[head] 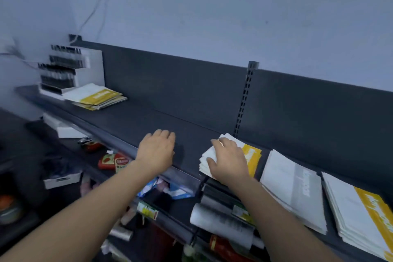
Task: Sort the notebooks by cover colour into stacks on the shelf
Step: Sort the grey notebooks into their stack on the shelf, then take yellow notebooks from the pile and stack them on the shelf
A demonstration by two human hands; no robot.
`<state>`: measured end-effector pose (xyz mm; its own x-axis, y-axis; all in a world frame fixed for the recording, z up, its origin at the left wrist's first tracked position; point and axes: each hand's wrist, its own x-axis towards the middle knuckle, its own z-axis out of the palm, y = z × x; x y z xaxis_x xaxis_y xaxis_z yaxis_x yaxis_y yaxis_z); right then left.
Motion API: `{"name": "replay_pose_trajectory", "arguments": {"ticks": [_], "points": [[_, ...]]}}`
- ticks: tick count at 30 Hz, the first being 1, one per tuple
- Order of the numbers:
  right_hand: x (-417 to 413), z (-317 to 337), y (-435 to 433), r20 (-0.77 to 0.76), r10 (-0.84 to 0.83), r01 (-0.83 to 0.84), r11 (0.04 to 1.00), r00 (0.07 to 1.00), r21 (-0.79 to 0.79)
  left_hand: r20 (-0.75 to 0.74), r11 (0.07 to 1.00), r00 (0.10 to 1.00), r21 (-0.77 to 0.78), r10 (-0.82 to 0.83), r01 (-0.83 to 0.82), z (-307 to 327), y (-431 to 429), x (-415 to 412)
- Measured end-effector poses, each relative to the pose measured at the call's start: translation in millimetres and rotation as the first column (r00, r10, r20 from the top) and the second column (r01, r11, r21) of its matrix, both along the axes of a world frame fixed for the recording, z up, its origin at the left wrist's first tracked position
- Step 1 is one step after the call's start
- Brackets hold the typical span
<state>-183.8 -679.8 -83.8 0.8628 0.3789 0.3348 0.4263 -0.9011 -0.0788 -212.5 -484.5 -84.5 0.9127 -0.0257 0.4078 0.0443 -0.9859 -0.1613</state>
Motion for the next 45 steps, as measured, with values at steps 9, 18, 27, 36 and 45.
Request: {"name": "replay_pose_trajectory", "arguments": {"ticks": [9,18,27,36,45], "points": [[13,0,137,0.039,0.177,-0.176,0.984,0.983,-0.031,0.028,0.987,0.987,0.017,0.161,-0.161,-1,130,-12],[36,1,264,0.016,0.215,-0.214,0.976,0.977,-0.038,0.007,0.965,0.965,0.027,0.262,-0.262,-2,256,-3],[66,-1,359,-0.021,0.232,-0.232,0.971,0.973,-0.052,-0.002,0.957,0.957,-0.003,0.290,-0.290,-8,347,21],[131,-10,432,-0.044,0.239,-0.241,0.968,0.970,-0.063,-0.002,0.953,0.953,-0.017,0.302,-0.302,-14,414,84],[208,-16,497,-0.069,0.239,-0.243,0.969,0.969,-0.054,-0.037,0.947,0.947,-0.006,0.319,-0.320,-10,475,159]]}}
